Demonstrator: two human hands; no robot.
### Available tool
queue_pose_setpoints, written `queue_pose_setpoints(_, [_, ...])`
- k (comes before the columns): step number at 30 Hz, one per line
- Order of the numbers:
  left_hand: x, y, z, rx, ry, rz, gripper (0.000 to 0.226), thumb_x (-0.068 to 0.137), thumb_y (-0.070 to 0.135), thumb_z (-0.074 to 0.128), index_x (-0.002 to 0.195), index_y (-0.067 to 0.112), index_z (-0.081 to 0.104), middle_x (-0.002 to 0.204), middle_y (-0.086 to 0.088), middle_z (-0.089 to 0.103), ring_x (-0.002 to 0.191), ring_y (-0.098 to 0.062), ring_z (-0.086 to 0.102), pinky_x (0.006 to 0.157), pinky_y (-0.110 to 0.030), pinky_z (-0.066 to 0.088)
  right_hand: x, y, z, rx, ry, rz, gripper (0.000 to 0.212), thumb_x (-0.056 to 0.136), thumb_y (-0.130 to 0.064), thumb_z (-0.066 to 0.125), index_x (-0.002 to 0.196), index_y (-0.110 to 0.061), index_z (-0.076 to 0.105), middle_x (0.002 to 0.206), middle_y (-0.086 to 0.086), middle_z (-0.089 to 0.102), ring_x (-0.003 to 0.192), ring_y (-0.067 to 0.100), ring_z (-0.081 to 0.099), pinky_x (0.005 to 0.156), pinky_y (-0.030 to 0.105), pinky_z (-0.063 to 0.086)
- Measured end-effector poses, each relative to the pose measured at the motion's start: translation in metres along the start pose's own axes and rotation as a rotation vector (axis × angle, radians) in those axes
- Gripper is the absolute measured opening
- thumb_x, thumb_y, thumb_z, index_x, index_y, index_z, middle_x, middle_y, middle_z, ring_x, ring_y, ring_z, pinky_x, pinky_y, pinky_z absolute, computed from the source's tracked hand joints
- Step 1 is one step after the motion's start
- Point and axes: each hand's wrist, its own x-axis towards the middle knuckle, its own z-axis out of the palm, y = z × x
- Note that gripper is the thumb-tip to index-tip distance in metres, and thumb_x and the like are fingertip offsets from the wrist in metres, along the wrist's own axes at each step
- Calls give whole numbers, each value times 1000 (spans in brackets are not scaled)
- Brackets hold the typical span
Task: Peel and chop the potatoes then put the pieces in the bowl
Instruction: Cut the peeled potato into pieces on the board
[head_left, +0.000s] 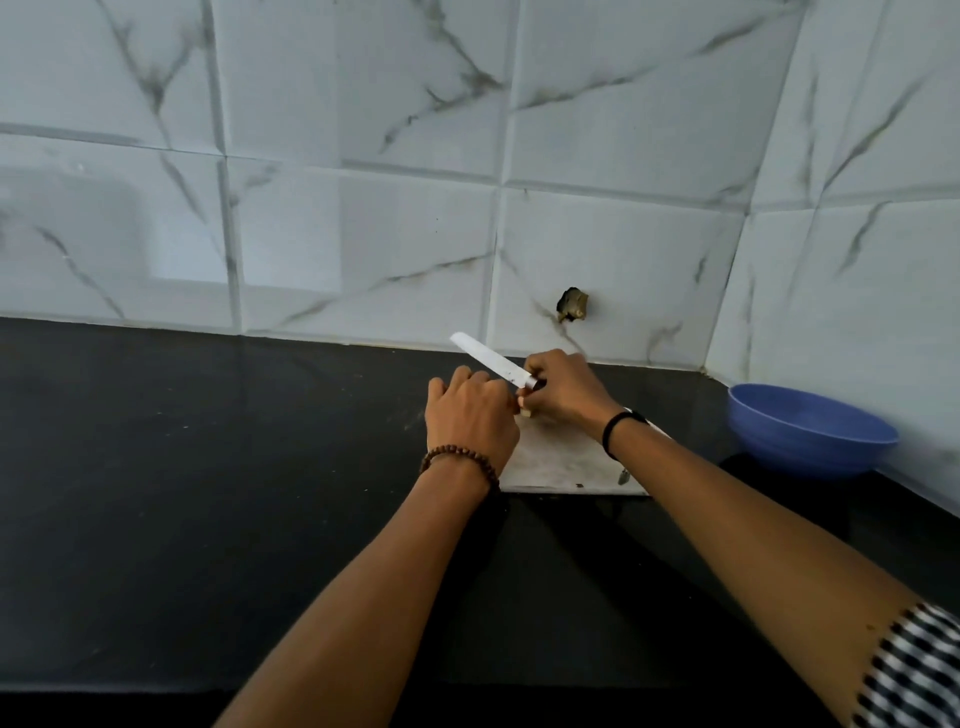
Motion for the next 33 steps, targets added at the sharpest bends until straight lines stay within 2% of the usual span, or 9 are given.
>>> queue_pose_setpoints(4, [0,0,2,-26,-12,24,25,94,20,46,106,23,68,103,3,63,104,-17,50,90,-31,33,-10,-6,-9,68,15,50,19,68,-3,81,73,-16,68,77,-1,73,78,17,72,73,41,60])
queue_pose_setpoints(7, [0,0,4,-89,-40,47,23,93,22,49,107,23,67,105,3,64,104,-18,54,91,-30,36,-22,-10,-24,137,18,108,20,70,-3,84,79,-12,69,81,3,73,70,15,67,51,26,49])
queue_pose_setpoints(9, [0,4,3,-158,-73,77,20,93,33,54,104,21,65,103,3,65,100,-18,58,90,-32,40,-32,-13,-35,183,16,144,19,73,-3,84,84,-9,70,75,1,70,61,12,62,43,21,43])
queue_pose_setpoints(13, [-5,13,-4,-274,-179,88,35,81,55,66,101,27,64,97,11,68,93,-10,61,80,-29,41,-52,-9,-49,199,-38,195,18,75,-4,84,81,-8,68,70,0,67,55,11,57,42,22,41])
queue_pose_setpoints(17, [-9,13,-8,-381,-246,76,34,74,53,74,94,27,65,92,12,70,89,-5,63,77,-24,44,-66,1,-51,211,-82,272,26,72,-13,89,84,-7,67,73,3,68,57,12,57,40,21,41])
queue_pose_setpoints(22, [-9,11,-8,-508,-320,67,27,77,30,79,99,22,66,92,9,73,90,-2,65,75,-11,41,-76,11,-48,205,-31,295,32,73,-27,89,75,-10,61,73,8,71,59,15,59,40,22,41])
queue_pose_setpoints(26, [-7,8,0,-532,-290,75,19,83,21,73,101,22,67,94,8,74,94,-4,65,89,-24,48,-81,16,-46,196,6,245,35,76,-33,86,80,-7,62,72,10,73,53,14,58,38,20,40])
queue_pose_setpoints(28, [-6,8,2,-526,-278,77,18,86,22,70,103,22,67,95,9,73,97,-4,65,90,-23,46,-84,14,-48,183,16,234,36,79,-36,83,83,-6,63,67,7,70,49,12,56,37,20,40])
queue_pose_setpoints(33, [-4,10,7,-410,-313,121,25,93,34,59,115,25,67,110,3,69,103,-12,62,96,-36,47,-89,14,-54,203,58,239,24,88,-32,75,90,-8,68,72,4,73,54,12,61,42,19,44])
